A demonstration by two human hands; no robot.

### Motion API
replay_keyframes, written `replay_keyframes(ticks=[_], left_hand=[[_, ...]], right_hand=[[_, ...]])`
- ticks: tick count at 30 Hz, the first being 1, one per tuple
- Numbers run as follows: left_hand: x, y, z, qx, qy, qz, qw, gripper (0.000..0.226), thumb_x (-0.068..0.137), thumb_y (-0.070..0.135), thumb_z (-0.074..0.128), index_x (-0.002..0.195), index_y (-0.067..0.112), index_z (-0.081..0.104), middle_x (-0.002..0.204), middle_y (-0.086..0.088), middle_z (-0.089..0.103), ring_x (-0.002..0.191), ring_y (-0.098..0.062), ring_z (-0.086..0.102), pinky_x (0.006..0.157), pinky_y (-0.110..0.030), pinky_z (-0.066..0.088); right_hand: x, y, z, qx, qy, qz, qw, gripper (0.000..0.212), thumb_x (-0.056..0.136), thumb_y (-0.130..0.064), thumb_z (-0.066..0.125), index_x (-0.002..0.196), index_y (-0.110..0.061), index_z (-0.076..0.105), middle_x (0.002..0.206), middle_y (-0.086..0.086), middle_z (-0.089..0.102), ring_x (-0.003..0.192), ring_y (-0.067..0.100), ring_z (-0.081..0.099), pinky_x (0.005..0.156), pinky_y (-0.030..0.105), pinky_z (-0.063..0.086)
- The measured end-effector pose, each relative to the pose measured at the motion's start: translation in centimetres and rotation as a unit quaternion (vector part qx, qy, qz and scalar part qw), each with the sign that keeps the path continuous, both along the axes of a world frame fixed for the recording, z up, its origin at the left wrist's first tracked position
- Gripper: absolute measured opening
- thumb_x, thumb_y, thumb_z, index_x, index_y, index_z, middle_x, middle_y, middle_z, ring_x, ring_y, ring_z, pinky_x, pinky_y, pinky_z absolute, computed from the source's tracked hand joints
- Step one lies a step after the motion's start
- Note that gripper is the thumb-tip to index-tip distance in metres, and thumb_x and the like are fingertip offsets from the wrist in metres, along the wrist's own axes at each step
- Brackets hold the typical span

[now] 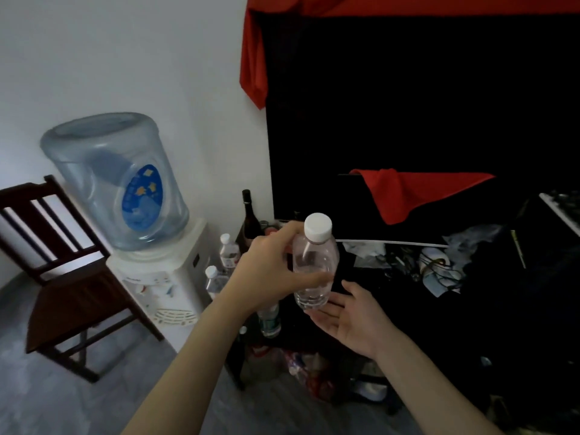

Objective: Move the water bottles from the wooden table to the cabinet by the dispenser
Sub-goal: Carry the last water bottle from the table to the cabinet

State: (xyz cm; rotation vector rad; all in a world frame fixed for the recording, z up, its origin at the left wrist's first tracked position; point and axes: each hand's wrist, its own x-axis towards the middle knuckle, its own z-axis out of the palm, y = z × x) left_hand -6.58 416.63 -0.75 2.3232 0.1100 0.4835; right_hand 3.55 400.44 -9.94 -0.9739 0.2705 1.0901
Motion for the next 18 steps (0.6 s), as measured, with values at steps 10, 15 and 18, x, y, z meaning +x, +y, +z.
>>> replay_keyframes(ticks=[10, 15, 18], left_hand=[[8.6, 8.3, -7.2, -0.035, 0.061, -0.066, 0.995, 0.065, 0.073, 0.058, 0.083, 0.129, 0.054, 0.051, 0.114, 0.028, 0.067, 0.104, -0.001, 0.067, 0.081, -0.044, 0.06], [11.0, 9.3, -11.3, -0.058, 0.11, -0.072, 0.99, 0.071, 0.07, 0.064, 0.081, 0.133, 0.042, 0.058, 0.119, 0.021, 0.064, 0.115, -0.009, 0.06, 0.091, -0.042, 0.055], [11.8, 9.1, -13.8, -0.07, 0.143, -0.077, 0.984, 0.069, 0.072, 0.06, 0.084, 0.132, 0.039, 0.058, 0.121, 0.018, 0.064, 0.116, -0.009, 0.061, 0.09, -0.041, 0.056]], right_hand=[[7.2, 6.5, -6.1, -0.06, 0.064, -0.084, 0.993, 0.054, 0.104, -0.039, 0.04, 0.126, 0.008, 0.056, 0.119, 0.034, 0.064, 0.117, 0.043, 0.06, 0.105, 0.045, 0.046], [9.2, 7.3, -10.4, -0.108, 0.087, -0.121, 0.983, 0.05, 0.105, -0.039, 0.038, 0.121, 0.004, 0.057, 0.119, 0.03, 0.064, 0.115, 0.04, 0.06, 0.091, 0.043, 0.05], [10.0, 7.2, -13.6, -0.126, 0.108, -0.125, 0.978, 0.049, 0.104, -0.039, 0.039, 0.118, 0.003, 0.059, 0.11, 0.029, 0.069, 0.109, 0.038, 0.063, 0.083, 0.043, 0.052]])
